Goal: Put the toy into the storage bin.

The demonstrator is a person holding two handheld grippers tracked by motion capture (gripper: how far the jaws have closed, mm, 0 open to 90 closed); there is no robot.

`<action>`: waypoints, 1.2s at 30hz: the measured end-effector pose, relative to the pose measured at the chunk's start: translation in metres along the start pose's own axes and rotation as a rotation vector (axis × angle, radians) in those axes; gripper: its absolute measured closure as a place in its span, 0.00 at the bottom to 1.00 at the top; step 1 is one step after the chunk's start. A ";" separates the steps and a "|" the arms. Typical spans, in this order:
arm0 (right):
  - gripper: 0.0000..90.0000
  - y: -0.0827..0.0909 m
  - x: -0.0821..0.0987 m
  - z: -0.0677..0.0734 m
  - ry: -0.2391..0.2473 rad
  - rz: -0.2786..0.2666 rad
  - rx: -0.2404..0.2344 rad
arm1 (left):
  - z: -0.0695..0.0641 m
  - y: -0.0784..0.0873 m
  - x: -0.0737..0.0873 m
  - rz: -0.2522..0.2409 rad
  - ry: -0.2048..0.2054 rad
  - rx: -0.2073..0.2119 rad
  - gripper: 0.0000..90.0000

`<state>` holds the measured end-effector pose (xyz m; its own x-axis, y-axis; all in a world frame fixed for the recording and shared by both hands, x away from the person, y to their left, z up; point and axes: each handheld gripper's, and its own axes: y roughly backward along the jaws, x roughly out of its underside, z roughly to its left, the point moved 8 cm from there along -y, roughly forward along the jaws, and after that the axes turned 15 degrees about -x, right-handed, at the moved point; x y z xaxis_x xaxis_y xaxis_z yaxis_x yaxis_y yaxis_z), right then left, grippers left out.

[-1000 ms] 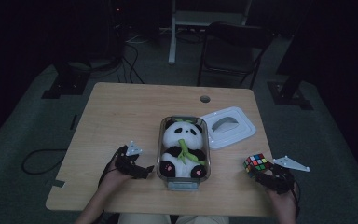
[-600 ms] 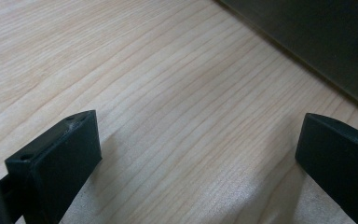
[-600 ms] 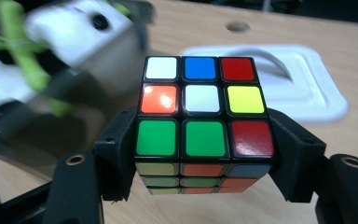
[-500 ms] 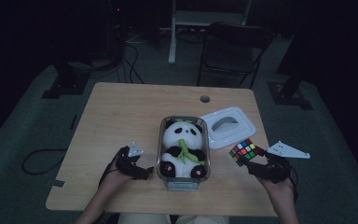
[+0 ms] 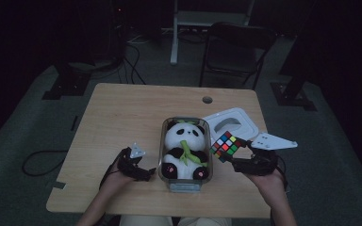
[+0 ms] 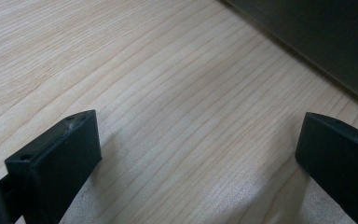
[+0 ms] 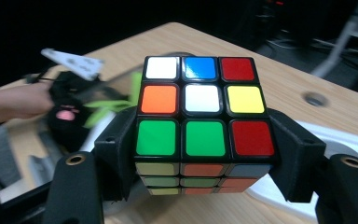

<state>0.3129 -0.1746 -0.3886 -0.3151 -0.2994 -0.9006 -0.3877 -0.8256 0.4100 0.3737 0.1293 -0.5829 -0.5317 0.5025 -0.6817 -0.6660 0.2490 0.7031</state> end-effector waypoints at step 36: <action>0.37 -0.091 0.030 0.034 0.037 0.210 -0.319 | 0.000 0.000 0.000 0.002 0.000 -0.002 0.01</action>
<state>0.3093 -0.0918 -0.4476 -0.3251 -0.4901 -0.8088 -0.0270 -0.8501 0.5259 0.3736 0.1295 -0.5829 -0.5327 0.5033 -0.6804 -0.6664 0.2462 0.7038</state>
